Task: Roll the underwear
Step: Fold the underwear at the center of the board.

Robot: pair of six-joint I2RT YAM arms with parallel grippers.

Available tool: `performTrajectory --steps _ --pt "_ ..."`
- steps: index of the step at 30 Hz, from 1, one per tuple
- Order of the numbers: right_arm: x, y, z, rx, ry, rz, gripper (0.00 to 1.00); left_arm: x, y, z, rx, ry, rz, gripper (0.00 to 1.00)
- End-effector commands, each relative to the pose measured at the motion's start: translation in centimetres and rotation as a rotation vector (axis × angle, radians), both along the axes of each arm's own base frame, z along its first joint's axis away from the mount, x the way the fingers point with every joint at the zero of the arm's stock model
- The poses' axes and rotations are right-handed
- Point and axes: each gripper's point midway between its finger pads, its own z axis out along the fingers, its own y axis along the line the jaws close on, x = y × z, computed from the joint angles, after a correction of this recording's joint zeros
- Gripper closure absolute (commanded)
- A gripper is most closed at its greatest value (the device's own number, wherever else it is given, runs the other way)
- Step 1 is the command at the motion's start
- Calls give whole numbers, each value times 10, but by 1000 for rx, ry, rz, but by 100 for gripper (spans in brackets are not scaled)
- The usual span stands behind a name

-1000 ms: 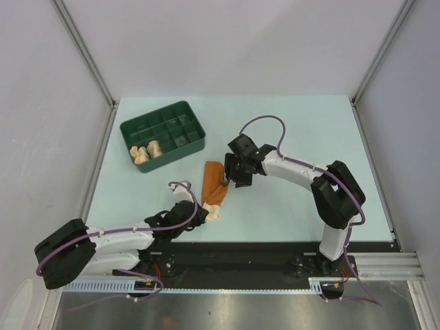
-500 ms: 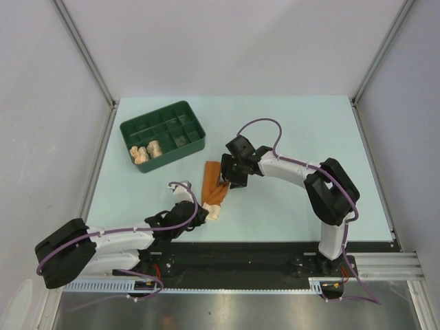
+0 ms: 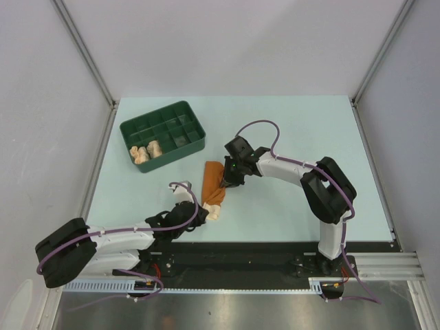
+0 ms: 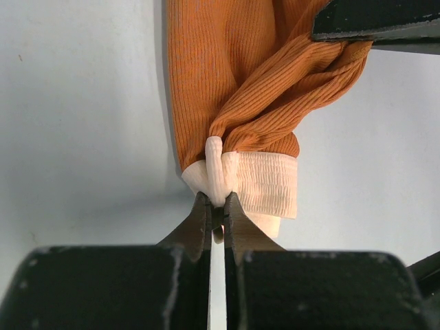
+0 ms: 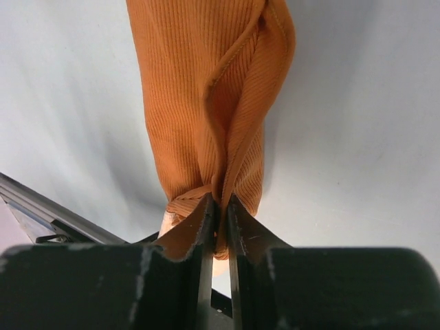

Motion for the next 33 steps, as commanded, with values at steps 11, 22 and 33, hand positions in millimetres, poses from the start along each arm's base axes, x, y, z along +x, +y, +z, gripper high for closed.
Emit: performTrajectory --steps 11,22,33 --pt "33 45 20 -58 -101 58 89 -19 20 -23 97 49 -13 100" --pt "55 74 -4 -165 -117 100 88 -23 27 -23 80 40 -1 100" --pt "70 75 -19 -191 -122 104 58 -33 37 -33 73 92 30 100"
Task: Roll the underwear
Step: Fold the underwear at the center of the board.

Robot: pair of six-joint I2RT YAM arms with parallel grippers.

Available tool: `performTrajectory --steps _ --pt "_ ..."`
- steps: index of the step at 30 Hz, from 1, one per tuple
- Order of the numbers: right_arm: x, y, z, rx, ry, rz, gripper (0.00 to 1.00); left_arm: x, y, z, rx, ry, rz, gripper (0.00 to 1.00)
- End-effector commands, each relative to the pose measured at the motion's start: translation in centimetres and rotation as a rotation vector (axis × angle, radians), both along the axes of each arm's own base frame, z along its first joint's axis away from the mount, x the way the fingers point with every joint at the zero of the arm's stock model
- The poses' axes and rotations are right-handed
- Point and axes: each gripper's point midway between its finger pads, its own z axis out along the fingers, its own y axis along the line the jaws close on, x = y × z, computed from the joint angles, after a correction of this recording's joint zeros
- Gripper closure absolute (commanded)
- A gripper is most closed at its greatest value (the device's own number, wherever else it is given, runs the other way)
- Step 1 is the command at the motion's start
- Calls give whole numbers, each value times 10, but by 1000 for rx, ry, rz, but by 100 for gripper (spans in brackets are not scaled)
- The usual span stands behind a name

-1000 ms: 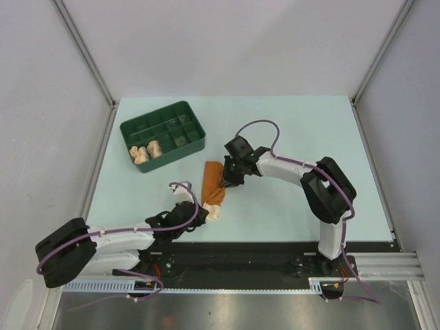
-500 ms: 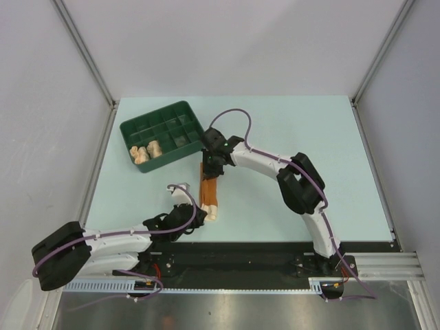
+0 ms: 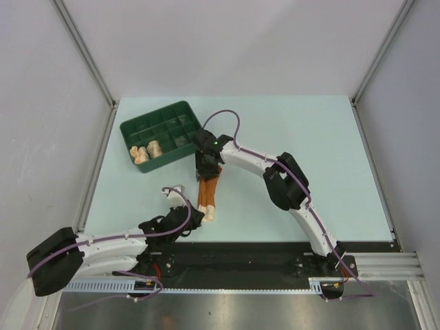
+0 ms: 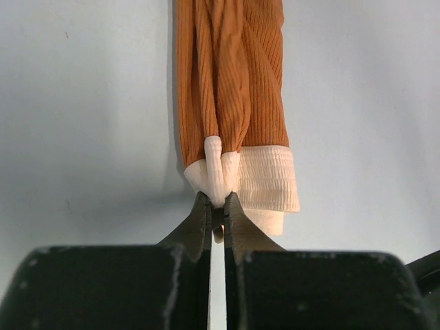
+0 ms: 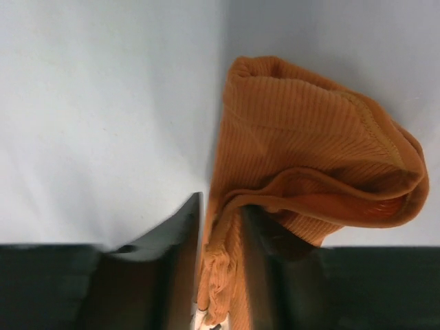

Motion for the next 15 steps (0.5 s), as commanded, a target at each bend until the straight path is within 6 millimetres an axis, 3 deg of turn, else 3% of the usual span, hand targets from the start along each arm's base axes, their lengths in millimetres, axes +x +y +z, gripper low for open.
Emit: performTrajectory --steps 1,3,5,9,11,12,13,14,15 --pt "29 -1 12 12 -86 -6 53 -25 24 -33 93 109 -10 100" --pt "35 5 34 72 -115 32 44 -26 24 -31 61 113 10 100" --pt "39 16 63 158 -134 71 41 -31 34 -38 80 139 38 100" --pt "54 7 122 246 -219 91 39 -29 34 -28 32 123 58 100" --pt "50 1 135 261 -243 137 38 -29 35 -26 28 123 66 100" --pt "46 -3 152 283 -265 158 39 -28 35 -25 23 119 70 100" --pt "42 -7 155 284 -273 190 41 -27 34 -22 15 115 71 100" --pt "31 -11 145 287 -239 219 42 -27 35 -22 16 118 73 100" --pt "22 -14 152 305 -240 243 49 -27 35 -22 15 119 75 100"
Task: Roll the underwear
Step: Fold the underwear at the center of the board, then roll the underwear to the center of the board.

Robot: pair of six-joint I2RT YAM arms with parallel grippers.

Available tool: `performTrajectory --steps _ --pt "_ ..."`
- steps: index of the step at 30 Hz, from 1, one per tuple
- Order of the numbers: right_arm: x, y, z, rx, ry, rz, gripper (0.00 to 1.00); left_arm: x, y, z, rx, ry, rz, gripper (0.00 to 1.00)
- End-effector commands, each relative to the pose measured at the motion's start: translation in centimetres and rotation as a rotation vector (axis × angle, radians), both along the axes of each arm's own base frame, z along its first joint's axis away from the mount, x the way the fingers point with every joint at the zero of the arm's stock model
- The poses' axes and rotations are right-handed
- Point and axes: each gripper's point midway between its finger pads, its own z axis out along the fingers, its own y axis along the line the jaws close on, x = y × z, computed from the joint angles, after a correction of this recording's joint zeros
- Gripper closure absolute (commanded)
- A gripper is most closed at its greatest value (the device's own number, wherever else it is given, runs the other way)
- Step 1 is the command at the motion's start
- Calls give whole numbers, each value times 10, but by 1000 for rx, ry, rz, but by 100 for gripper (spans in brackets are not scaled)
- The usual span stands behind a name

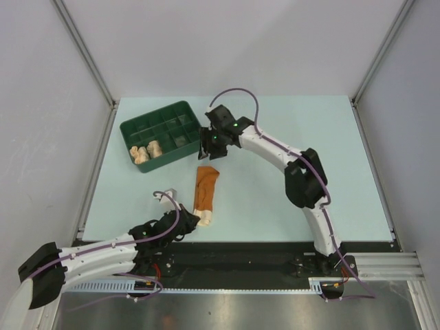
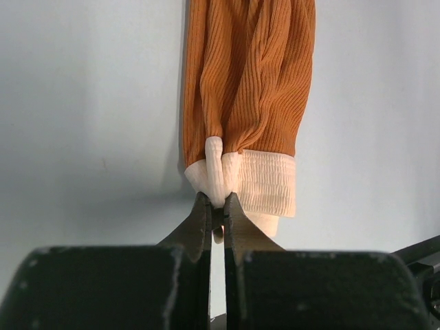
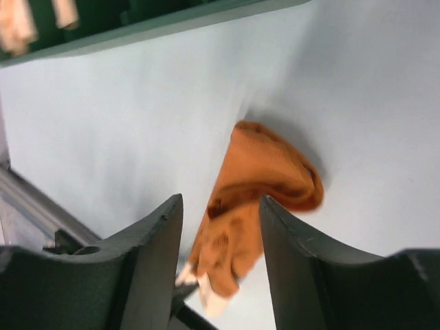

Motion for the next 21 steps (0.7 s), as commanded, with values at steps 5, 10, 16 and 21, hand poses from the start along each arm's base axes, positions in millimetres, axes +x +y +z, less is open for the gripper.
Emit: performTrajectory --steps 5,10,16,21 --pt "-74 -4 50 153 -35 260 65 -13 19 -23 66 84 28 100" --pt "-114 8 15 125 36 310 83 -13 18 -22 59 86 30 100" --pt "-129 13 -9 94 74 321 85 -14 18 -22 60 89 25 100" --pt "-130 13 -29 53 90 312 87 -14 18 -22 58 88 25 100"
